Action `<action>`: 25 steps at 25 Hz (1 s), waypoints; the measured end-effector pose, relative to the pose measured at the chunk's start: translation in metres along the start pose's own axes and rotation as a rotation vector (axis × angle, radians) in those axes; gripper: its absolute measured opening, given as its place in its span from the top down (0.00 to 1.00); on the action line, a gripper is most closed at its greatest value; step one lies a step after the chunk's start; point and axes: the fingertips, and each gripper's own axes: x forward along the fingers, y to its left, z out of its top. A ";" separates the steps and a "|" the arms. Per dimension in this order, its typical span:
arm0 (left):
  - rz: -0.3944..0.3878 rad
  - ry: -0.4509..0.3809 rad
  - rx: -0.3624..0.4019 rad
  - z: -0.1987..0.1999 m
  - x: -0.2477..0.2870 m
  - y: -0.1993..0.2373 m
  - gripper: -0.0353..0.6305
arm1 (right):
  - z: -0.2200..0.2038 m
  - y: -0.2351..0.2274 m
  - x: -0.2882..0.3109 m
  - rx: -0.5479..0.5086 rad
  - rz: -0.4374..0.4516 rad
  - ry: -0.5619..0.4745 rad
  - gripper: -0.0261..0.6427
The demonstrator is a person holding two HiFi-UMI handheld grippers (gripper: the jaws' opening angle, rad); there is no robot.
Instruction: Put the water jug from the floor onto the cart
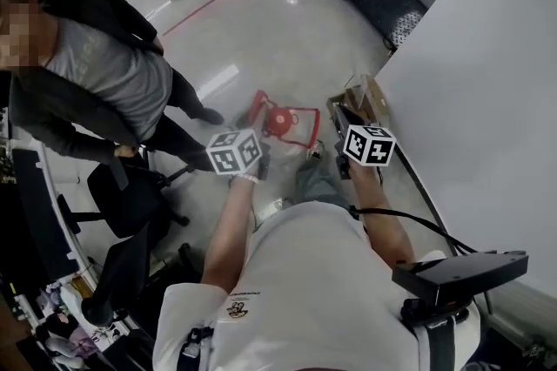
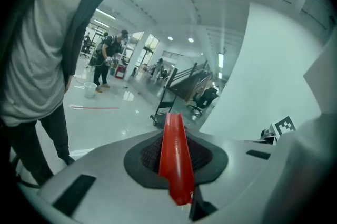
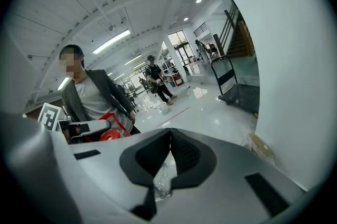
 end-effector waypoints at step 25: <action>-0.120 0.061 0.034 0.165 0.333 -0.001 0.87 | 0.221 -0.173 0.180 0.070 -0.099 -0.021 0.94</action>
